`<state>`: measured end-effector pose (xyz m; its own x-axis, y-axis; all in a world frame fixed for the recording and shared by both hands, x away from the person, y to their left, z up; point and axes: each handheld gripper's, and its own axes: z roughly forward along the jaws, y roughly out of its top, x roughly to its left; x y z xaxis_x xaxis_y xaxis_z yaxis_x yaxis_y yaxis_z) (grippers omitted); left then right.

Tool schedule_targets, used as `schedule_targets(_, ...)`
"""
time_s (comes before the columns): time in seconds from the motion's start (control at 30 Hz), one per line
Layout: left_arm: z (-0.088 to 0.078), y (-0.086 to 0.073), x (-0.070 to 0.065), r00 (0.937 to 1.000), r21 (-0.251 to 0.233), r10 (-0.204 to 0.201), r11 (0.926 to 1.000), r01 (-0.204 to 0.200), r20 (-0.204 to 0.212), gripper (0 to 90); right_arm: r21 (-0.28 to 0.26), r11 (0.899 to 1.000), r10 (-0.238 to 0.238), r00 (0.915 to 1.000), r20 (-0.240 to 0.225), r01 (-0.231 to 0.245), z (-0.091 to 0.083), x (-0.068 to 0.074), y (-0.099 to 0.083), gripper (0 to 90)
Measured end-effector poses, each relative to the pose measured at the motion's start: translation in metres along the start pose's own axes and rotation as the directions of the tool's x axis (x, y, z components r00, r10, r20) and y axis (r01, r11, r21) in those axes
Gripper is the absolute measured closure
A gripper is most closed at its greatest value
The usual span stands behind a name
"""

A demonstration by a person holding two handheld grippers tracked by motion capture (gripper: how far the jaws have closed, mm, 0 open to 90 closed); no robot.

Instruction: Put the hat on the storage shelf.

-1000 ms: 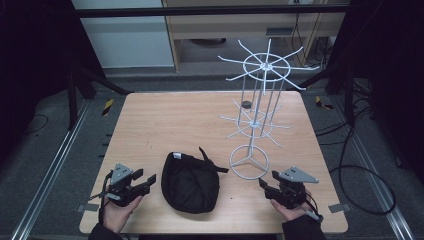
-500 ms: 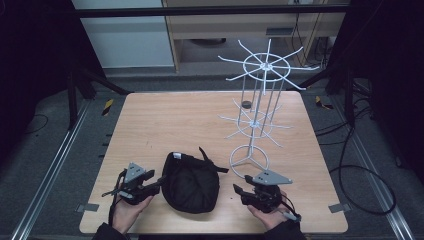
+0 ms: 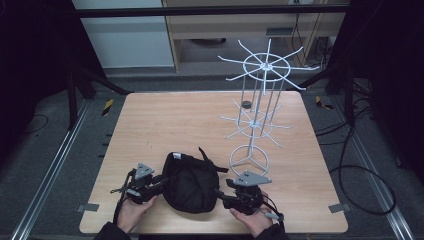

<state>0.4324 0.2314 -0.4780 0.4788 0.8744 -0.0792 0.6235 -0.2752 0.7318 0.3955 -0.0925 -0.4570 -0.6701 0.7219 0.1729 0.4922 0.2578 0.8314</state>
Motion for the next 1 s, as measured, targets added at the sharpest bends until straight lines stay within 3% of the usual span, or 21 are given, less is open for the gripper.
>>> schedule_targets(0.17,-0.001,-0.001,-0.001,0.9999,0.009,-0.01,0.9999,0.01,-0.002,71.4,0.05,0.999,0.012,0.9998,-0.015,-0.011,0.013,0.007,-0.004,43.7)
schedule_targets(0.3,-0.002,-0.002,-0.002,1.0,0.013,0.002,0.9999,-0.002,0.0,72.0,0.087,0.996,0.032,0.9994,-0.015,-0.031,0.02,0.008,-0.008,48.4)
schedule_targets(0.43,-0.002,-0.003,-0.004,1.0,0.019,0.006,0.9998,-0.006,0.002,72.9,0.137,0.989,0.068,0.9974,-0.023,-0.064,0.027,0.005,-0.01,64.6)
schedule_targets(0.53,-0.002,-0.003,-0.005,1.0,0.026,0.003,0.9997,-0.003,0.009,73.1,0.124,0.989,0.082,0.9962,-0.03,-0.078,0.029,0.002,-0.008,80.7)
schedule_targets(0.57,-0.001,-0.003,-0.006,0.9999,0.026,0.006,0.9996,-0.006,0.009,73.1,0.118,0.99,0.079,0.9966,-0.023,-0.076,0.029,0.002,-0.006,82.1)
schedule_targets(0.7,0.001,-0.002,-0.008,1.0,0.029,0.006,0.9995,-0.006,0.002,72.9,0.029,0.999,0.012,0.9999,0.007,-0.013,0.026,0.002,0.006,83.4)
schedule_targets(0.8,0.005,-0.001,-0.007,0.9999,0.028,-0.011,0.9995,0.011,0.005,72.7,-0.059,0.997,-0.047,0.9989,0.003,0.047,0.022,0.007,0.016,83.6)
schedule_targets(0.9,0.007,0.001,-0.006,0.9998,0.024,-0.018,0.9995,0.018,0.004,72.5,-0.078,0.994,-0.075,0.997,-0.021,0.073,0.023,0.012,0.02,83.5)
schedule_targets(1.0,0.007,0.002,-0.004,0.9999,0.015,-0.017,0.9997,0.017,0.003,71.7,-0.049,0.991,-0.128,0.9911,-0.036,0.126,0.031,0.02,0.016,83.3)
